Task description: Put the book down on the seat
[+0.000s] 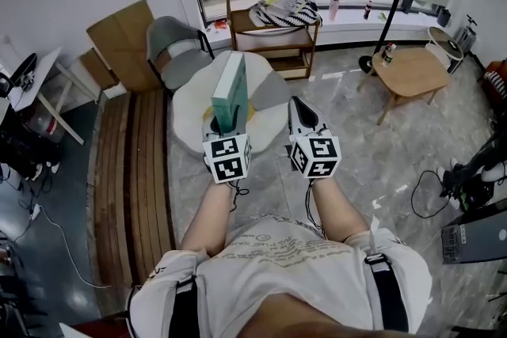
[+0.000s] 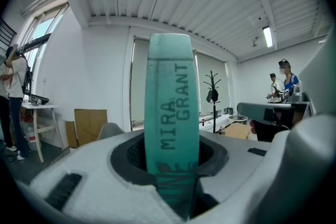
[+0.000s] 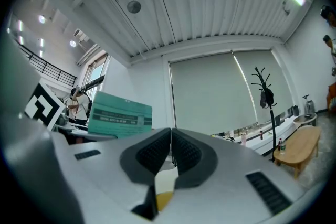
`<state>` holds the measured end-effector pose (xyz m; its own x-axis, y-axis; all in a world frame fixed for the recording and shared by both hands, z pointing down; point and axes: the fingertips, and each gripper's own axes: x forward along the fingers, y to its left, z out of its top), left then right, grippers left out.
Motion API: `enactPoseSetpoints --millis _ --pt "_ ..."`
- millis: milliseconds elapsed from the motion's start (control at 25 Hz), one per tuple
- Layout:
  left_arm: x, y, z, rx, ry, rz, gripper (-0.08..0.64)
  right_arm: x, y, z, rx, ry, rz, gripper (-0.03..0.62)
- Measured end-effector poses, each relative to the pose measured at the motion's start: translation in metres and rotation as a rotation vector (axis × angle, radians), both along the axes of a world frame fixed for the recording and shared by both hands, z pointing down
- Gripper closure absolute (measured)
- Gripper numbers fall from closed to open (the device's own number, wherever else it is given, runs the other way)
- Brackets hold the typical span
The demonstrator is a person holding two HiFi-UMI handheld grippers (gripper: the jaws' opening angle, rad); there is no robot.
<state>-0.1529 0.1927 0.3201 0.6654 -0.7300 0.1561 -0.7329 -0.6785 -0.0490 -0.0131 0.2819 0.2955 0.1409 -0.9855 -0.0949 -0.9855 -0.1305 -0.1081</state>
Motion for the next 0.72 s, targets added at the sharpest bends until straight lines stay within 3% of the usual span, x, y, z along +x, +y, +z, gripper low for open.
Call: enactPoseSetpoints --millis 280,720 --pt "0.032 0.022 -0.002 0.002 0.010 0.003 0.400 0.034 0.015 -0.001 0.006 -0.002 -0.008 0.563" --pt "0.050 0.018 0.003 0.005 0.020 -0.001 0.400 0.047 0.009 0.003 -0.001 0.017 -0.029 0.563"
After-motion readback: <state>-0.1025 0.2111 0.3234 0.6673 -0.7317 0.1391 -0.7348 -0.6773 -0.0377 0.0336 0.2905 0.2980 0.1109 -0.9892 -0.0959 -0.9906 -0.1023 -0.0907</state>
